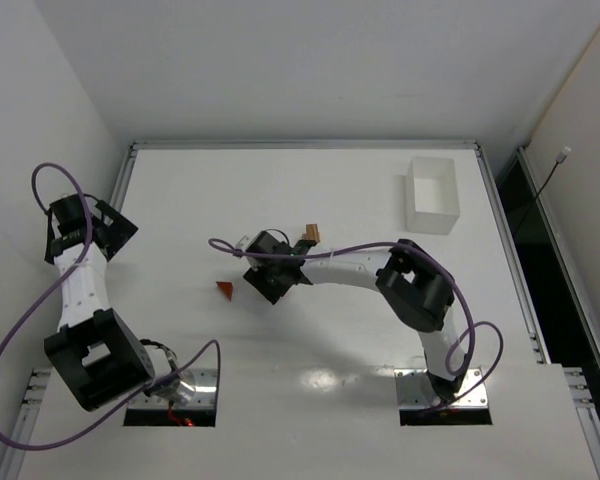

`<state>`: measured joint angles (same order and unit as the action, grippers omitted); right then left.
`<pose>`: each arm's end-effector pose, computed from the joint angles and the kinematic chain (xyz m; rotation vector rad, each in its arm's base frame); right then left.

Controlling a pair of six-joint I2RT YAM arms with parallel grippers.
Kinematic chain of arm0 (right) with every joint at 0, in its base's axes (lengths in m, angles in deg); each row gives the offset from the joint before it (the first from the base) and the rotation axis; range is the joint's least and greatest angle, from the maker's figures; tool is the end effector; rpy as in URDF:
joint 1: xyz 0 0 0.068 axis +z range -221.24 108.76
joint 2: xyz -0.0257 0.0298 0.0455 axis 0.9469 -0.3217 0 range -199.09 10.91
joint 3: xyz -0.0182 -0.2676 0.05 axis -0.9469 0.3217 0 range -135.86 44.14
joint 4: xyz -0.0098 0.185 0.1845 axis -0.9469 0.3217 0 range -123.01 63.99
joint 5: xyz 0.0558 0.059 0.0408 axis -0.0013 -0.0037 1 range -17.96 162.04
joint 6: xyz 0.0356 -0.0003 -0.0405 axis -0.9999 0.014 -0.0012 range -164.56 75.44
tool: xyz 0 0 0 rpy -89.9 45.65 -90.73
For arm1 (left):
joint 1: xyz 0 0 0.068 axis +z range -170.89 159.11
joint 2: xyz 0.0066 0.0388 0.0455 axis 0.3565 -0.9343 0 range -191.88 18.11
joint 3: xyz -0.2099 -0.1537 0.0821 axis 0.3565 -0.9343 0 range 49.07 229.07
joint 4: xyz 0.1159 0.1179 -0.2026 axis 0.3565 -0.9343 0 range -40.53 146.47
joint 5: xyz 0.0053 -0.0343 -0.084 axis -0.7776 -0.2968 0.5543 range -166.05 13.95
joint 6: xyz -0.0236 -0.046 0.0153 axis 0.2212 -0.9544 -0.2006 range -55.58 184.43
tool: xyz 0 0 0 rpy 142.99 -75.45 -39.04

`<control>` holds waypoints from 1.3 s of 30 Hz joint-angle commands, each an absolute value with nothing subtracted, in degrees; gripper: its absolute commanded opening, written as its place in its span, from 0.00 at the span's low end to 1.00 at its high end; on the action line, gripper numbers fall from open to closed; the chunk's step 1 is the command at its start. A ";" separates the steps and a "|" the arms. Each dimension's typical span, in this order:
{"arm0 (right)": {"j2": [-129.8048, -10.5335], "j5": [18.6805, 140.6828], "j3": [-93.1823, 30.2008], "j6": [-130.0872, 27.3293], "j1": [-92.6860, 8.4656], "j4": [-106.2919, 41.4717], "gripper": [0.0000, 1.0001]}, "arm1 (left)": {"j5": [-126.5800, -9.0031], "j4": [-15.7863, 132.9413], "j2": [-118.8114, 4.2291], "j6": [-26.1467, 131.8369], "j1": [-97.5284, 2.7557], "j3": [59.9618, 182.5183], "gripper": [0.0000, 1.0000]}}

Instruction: Build the wood block tower

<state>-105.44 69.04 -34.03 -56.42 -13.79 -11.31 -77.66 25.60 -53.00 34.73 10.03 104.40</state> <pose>0.2285 0.3545 0.1511 -1.0127 2.4581 0.3495 0.2242 0.1354 0.2747 -1.2151 2.0526 0.0435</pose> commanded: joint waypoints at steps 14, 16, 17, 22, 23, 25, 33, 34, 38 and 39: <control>-96.07 68.60 -31.71 -54.85 -15.25 -17.45 0.00 | -55.98 30.71 -49.31 42.96 10.84 98.82 1.00; -93.95 69.48 -31.71 -54.23 -16.47 -18.50 0.00 | -50.33 31.95 -48.77 44.29 10.84 96.36 1.00; -92.03 71.32 -31.71 -54.23 -16.48 -18.50 0.00 | -47.26 32.65 -48.07 44.82 10.84 95.57 1.00; -87.18 79.04 -32.94 -55.37 -18.85 -20.95 0.00 | -27.03 37.04 -49.73 44.83 10.32 93.19 1.00; -86.57 80.64 -33.72 -56.16 -19.55 -21.75 0.00 | -24.49 37.75 -49.74 44.22 9.71 93.19 1.00; -84.90 84.67 -35.30 -58.53 -20.44 -24.46 0.00 | -16.14 40.47 -51.05 42.90 8.48 93.19 0.97; -85.24 95.33 -38.74 -74.07 -25.35 -32.56 0.00 | -0.38 52.97 -54.04 29.62 -0.31 93.71 0.96; -85.24 96.03 -39.35 -77.58 -26.14 -33.61 0.00 | -2.29 49.39 -54.04 35.71 -1.54 97.55 0.96; -87.17 96.03 -40.40 -83.66 -28.33 -33.62 0.00 | -17.67 23.89 -53.52 56.04 -8.99 114.15 0.99; -87.17 96.56 -40.41 -84.63 -28.35 -33.62 0.00 | -19.61 22.30 -53.52 61.38 -10.15 115.50 0.99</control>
